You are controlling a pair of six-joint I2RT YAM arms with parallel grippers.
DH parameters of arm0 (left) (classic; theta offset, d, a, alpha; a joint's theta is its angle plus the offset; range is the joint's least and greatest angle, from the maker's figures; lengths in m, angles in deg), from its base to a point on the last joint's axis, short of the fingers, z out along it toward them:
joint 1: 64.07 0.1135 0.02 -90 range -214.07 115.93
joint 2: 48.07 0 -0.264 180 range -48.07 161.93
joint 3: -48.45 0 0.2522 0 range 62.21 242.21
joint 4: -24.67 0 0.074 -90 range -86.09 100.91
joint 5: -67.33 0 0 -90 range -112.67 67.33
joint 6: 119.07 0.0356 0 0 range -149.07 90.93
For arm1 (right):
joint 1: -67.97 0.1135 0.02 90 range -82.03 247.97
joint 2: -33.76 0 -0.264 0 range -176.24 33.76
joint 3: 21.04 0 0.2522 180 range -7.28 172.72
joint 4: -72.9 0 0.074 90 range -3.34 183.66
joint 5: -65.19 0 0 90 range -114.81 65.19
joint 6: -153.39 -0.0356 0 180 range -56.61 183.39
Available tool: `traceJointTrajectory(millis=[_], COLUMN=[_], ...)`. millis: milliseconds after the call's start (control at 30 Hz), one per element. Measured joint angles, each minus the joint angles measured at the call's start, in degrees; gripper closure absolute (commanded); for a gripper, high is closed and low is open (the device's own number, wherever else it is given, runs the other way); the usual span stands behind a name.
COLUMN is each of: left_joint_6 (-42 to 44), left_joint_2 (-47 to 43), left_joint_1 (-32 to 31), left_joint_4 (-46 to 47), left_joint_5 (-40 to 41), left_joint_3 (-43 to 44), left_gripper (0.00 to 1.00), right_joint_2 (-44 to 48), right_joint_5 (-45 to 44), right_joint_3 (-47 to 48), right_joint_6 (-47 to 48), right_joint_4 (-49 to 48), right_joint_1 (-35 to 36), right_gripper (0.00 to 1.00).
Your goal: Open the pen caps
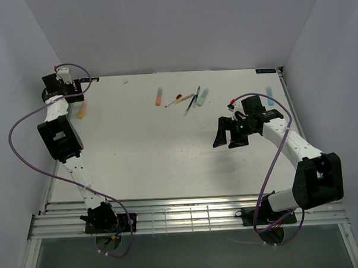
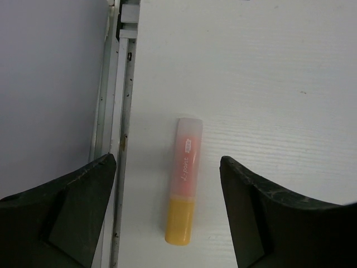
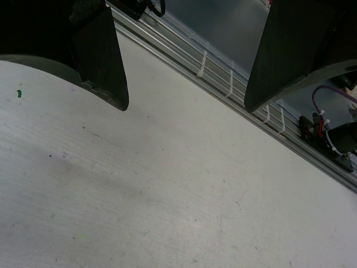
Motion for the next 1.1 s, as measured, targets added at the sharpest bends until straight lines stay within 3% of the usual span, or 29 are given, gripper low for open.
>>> traceJointTrajectory(millis=[500,833,1100], left_joint_6=[1.99,1.77,1.95], left_joint_2=[4.94,5.22,5.22], left_joint_1=[-4.57,-4.26,-4.02], left_joint_4=[-2.36,-2.19,-2.19], left_joint_5=[3.17,5.01,5.03], left_joint_3=[-0.72,-0.7,-0.83], left_gripper=[0.16,0.18,0.41], right_joint_2=[-0.04,-0.02,-0.02], right_joint_5=[-0.37,-0.96,-1.03], right_joint_3=[0.2,0.17,0.17], right_joint_6=[0.0,0.0,0.0], right_joint_4=[0.0,0.0,0.0], right_joint_1=[0.0,0.0,0.0], right_gripper=[0.1,0.1,0.1])
